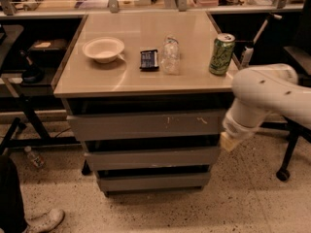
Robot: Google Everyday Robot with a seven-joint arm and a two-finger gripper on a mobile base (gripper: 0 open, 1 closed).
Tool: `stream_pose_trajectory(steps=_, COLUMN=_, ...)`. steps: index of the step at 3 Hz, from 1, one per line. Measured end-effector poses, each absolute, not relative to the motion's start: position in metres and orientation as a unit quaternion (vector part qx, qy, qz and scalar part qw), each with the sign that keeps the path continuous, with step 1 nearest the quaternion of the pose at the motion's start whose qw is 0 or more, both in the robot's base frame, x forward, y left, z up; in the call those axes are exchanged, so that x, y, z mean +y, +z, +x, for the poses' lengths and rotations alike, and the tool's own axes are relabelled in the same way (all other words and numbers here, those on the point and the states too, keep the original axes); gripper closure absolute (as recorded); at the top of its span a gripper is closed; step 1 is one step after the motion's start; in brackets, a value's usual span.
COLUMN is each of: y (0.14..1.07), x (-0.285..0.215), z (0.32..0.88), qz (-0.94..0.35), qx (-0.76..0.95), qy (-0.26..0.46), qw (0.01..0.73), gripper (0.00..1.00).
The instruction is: Close top drawer
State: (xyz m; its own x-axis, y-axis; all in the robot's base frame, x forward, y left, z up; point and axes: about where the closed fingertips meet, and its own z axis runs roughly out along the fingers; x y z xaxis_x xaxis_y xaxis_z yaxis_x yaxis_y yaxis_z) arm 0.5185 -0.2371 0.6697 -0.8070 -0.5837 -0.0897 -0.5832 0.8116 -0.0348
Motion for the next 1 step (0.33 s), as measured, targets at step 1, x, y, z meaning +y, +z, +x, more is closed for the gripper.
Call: stream_pose_trajectory(steps=1, y=0.6752, x=-0.2428, z=0.5003, qz=-0.308, qx=0.951, qy=-0.005, qw=0.015, gripper=0.82)
